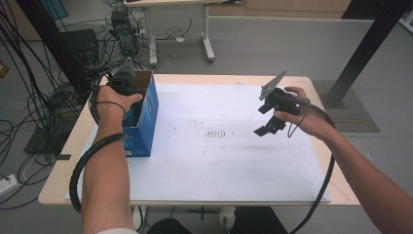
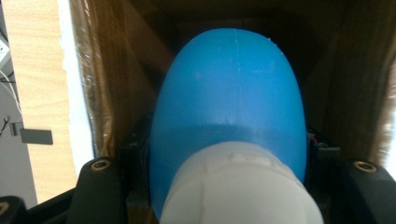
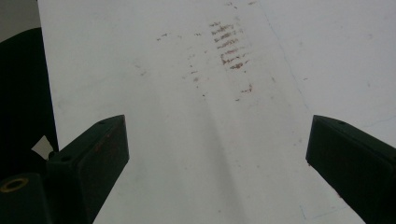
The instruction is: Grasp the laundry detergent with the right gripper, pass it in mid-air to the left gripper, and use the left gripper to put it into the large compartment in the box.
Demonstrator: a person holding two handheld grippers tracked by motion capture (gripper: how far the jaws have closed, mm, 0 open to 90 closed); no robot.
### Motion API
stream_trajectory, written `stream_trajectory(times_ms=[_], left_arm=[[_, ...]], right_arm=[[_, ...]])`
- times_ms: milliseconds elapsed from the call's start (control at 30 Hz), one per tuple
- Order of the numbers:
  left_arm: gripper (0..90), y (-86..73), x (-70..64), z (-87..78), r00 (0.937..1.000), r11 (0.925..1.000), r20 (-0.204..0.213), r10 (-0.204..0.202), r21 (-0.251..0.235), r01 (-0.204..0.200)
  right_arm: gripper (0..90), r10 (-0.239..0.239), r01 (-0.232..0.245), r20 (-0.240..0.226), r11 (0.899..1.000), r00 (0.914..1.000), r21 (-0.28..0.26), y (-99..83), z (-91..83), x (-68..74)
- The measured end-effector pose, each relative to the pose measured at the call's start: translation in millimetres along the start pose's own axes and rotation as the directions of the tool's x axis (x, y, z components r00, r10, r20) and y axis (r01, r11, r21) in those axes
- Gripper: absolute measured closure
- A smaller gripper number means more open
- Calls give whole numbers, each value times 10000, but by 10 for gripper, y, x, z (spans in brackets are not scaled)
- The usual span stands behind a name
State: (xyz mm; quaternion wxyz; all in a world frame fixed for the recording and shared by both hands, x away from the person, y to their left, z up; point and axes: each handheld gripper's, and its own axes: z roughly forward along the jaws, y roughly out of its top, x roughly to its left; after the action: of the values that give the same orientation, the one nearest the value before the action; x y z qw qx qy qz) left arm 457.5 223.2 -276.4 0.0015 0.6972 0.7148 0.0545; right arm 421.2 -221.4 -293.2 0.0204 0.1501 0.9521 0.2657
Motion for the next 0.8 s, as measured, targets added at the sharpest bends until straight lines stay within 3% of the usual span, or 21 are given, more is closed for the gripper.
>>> stream_trajectory(times_ms=[367, 800], left_arm=[[370, -35, 24, 11, 10000, 10000, 67, 36, -41, -35], [368, -38, 16, 14, 10000, 10000, 8, -8, -60, 8]], right_arm=[[58, -78, 77, 15, 10000, 10000, 53, 33, 38, 13], [60, 80, -81, 135, 10000, 9999, 21, -13, -48, -2]])
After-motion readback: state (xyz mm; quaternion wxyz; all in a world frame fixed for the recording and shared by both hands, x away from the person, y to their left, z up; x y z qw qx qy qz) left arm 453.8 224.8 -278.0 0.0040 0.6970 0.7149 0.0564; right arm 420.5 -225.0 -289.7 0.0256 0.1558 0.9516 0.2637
